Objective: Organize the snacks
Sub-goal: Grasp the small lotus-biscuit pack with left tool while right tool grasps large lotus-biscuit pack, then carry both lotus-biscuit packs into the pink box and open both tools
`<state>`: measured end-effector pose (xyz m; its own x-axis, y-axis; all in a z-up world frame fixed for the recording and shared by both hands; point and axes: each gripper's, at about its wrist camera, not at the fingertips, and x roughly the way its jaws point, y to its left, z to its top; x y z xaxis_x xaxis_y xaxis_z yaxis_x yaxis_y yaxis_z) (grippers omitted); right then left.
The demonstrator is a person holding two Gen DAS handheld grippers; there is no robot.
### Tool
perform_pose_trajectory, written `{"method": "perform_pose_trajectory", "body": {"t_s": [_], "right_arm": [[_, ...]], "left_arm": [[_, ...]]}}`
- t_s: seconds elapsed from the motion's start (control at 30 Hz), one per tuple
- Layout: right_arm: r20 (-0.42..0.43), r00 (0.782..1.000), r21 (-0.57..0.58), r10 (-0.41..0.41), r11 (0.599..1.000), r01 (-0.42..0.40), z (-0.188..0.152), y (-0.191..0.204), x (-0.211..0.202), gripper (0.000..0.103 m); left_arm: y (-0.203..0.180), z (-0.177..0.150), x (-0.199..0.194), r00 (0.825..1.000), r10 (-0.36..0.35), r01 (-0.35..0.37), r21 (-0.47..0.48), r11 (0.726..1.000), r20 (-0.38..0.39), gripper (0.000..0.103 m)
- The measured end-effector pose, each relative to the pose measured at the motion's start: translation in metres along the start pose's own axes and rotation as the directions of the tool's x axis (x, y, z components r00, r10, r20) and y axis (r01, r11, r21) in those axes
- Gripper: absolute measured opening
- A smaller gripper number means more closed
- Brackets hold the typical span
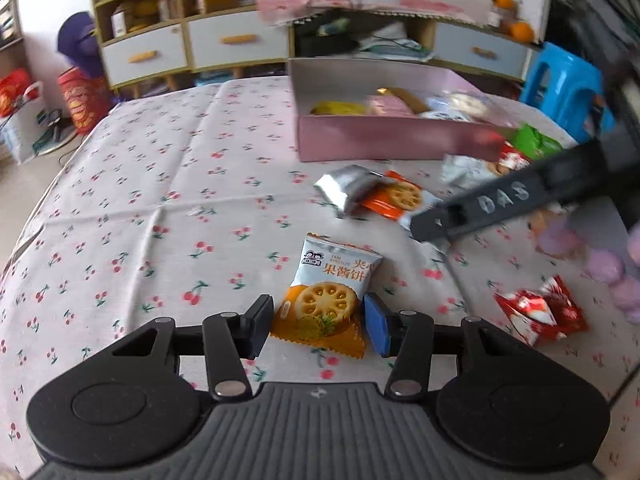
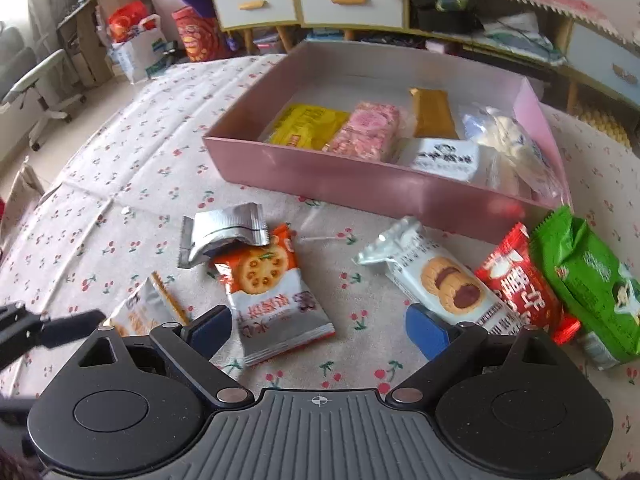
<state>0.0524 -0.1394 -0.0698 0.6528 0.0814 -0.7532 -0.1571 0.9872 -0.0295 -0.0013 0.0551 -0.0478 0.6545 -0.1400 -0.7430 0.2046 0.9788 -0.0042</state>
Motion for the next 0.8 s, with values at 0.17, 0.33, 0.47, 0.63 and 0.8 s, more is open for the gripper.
{"method": "perform_pose_trajectory", "body": {"t_s": [0.17,0.33,0.47,0.63,0.8], "right_arm": [[0.013,0.999,-0.044,0.038,0.998,-0.038,0.003,0.012,0.002,0.094],[0.018,0.999,-0.078,0.049,0.996,-0.047,0.003,0.015,0.008,0.092],[0.036,0.998,-0.095,0.047,0.995,-0.043,0.001,0.014,0.008,0.090],[0.052,0.998,-0.134,0.047,0.990,-0.040,0.000,0.017,0.005,0.063],[0.046,0.996,-0.162,0.072,0.985,-0.064,0.000,0.025,0.002,0.044]], "left_arm": [[0.008,0.001,0.001,1.000,-0.027,0.028,-0.024,0.999,0.015,0.053],[0.008,0.003,0.006,0.999,-0.038,0.038,0.003,0.999,0.020,0.061],[0.008,0.005,0.008,0.999,-0.031,0.031,0.007,0.999,0.020,0.061],[0.010,0.006,0.007,1.000,-0.018,0.018,-0.002,1.000,0.014,0.054],[0.016,0.009,0.007,1.000,-0.011,0.011,-0.028,1.000,0.006,0.040]]}}
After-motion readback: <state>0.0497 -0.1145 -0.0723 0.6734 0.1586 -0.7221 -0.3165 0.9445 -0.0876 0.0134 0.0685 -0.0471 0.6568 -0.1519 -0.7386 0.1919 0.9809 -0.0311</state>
